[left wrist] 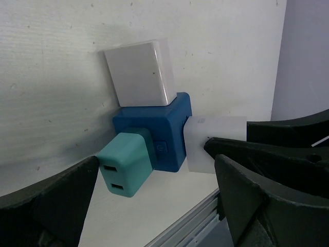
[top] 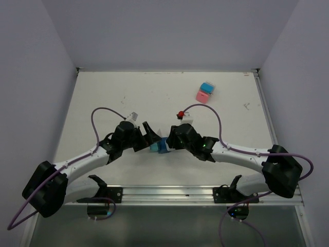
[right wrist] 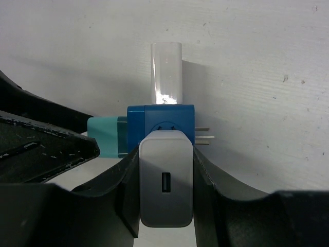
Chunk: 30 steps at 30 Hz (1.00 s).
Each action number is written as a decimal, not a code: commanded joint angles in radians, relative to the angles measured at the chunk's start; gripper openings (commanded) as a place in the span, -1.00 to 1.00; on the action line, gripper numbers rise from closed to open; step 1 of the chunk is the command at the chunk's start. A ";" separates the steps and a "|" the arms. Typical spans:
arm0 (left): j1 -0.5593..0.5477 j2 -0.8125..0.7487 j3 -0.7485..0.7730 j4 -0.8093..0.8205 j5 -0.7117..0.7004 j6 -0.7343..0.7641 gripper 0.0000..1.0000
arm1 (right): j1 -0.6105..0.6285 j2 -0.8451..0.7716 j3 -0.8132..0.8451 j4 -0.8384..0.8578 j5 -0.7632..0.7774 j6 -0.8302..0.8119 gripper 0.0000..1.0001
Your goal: Pull the plug off the socket
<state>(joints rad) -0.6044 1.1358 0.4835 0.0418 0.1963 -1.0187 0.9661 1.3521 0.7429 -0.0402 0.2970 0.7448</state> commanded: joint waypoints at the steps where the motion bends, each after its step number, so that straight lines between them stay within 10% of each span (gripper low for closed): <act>1: -0.037 0.022 -0.025 0.093 -0.041 -0.095 0.97 | 0.002 -0.024 -0.011 0.108 -0.025 0.037 -1.00; 30: -0.071 0.071 -0.172 0.368 -0.100 -0.242 0.75 | 0.002 0.013 -0.057 0.194 -0.067 0.103 -1.00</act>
<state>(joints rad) -0.6693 1.2007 0.3153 0.3206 0.1223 -1.2461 0.9638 1.3594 0.6949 0.0689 0.2432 0.8188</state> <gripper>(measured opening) 0.887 0.396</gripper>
